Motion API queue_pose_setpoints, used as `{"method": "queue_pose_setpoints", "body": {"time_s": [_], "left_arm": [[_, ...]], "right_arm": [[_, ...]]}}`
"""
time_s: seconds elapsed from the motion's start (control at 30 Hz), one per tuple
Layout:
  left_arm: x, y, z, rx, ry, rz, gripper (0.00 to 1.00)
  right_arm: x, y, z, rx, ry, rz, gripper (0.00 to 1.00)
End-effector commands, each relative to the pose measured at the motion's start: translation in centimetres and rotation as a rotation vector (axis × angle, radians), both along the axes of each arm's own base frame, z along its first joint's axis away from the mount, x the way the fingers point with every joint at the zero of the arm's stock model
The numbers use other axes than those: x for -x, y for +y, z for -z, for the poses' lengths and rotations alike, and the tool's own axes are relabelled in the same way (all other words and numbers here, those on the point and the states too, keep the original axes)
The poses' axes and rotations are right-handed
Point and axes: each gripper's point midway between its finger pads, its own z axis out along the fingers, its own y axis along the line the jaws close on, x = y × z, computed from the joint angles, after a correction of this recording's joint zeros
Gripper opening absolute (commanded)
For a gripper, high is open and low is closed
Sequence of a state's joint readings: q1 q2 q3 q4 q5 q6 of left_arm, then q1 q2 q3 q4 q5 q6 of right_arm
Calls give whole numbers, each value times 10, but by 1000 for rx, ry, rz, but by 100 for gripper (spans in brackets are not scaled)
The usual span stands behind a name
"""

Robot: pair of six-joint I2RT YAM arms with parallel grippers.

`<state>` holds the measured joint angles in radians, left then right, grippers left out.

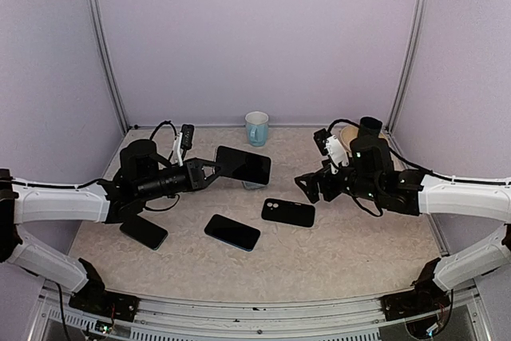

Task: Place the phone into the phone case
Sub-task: Pass from the right arm to the left

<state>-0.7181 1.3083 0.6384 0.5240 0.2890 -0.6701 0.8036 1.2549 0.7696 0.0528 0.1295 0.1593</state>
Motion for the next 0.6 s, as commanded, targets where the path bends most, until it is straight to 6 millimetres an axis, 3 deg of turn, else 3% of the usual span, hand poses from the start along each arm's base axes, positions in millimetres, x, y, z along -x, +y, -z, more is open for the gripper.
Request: {"method": "queue_pose_setpoints", "body": {"time_s": [0.0, 0.17, 0.57], "left_arm": [[11, -14, -41, 114, -124, 76, 0], [20, -23, -52, 166, -164, 132, 0], [25, -42, -61, 253, -163, 208, 0]], "right_arm": [[14, 11, -39, -251, 23, -77, 100], [27, 23, -56, -409, 147, -212, 100], [39, 47, -60, -586, 357, -320, 100]]}}
